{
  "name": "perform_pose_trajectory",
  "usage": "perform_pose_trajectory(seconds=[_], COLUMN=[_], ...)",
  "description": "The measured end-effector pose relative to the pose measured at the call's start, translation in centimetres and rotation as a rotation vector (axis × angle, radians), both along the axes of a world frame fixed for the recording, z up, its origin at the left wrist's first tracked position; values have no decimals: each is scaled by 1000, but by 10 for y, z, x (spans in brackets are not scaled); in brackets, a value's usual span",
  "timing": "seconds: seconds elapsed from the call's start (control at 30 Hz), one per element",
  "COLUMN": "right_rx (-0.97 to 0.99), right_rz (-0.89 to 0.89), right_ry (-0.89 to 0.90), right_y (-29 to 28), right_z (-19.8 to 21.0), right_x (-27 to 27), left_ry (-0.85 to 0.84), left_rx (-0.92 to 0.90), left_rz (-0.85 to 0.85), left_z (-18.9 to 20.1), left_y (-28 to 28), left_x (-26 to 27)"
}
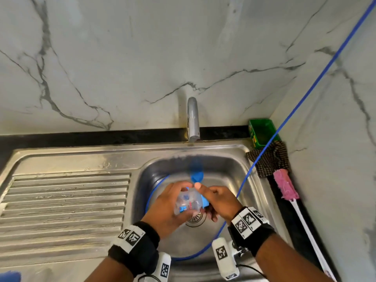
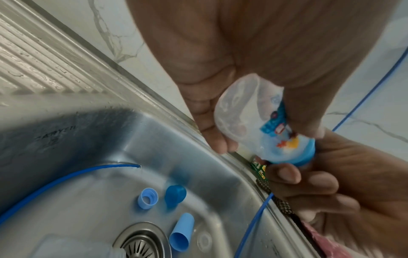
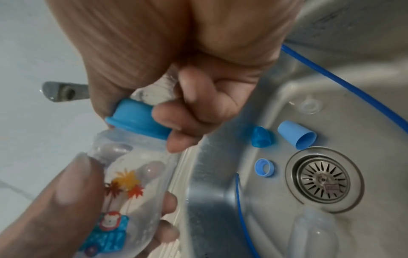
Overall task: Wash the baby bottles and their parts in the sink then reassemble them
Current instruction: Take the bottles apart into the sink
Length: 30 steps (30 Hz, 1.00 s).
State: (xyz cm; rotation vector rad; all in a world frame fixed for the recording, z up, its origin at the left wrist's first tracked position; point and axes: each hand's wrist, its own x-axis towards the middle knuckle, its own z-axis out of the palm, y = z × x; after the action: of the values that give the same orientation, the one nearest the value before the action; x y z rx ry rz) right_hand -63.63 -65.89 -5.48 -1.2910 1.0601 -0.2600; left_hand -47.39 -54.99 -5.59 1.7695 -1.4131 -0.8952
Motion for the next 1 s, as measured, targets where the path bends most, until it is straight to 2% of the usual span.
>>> perform_pose_trajectory(seconds=[0.17,0.37,0.43,0.6,0.73,0.77,0.83,0.9,1.0], right_rx=[-56,-101,-119,-186,-413,-459,-462,-377,-202], right_rz=[-92,-168,-186,-206,-135,-106,-74,-119,-190], right_ry=[-3,-80,-94,-131,-159,-160,-155,-137,-143], right_y=[18,29,33,41,46,46,44,40,36], right_z=[14,32,37,43,52,54,56,56,54], right_x=[-10,-15,-17,-24,-25,-24,-23,-22,-23], left_ry=[98,111,165,480,865,883,782,657,589], left_rx=[-108,-132,-109,95,317,312,241,133,-25], left_rz=[-1,7,15,121,196,188,168,170,80], left_z=[20,33,38,50,54,56,56,53,44], left_y=[19,25,25,24,25,26,29,31,36], left_x=[-12,-17,-19,-28,-24,-22,-19,-15,-9])
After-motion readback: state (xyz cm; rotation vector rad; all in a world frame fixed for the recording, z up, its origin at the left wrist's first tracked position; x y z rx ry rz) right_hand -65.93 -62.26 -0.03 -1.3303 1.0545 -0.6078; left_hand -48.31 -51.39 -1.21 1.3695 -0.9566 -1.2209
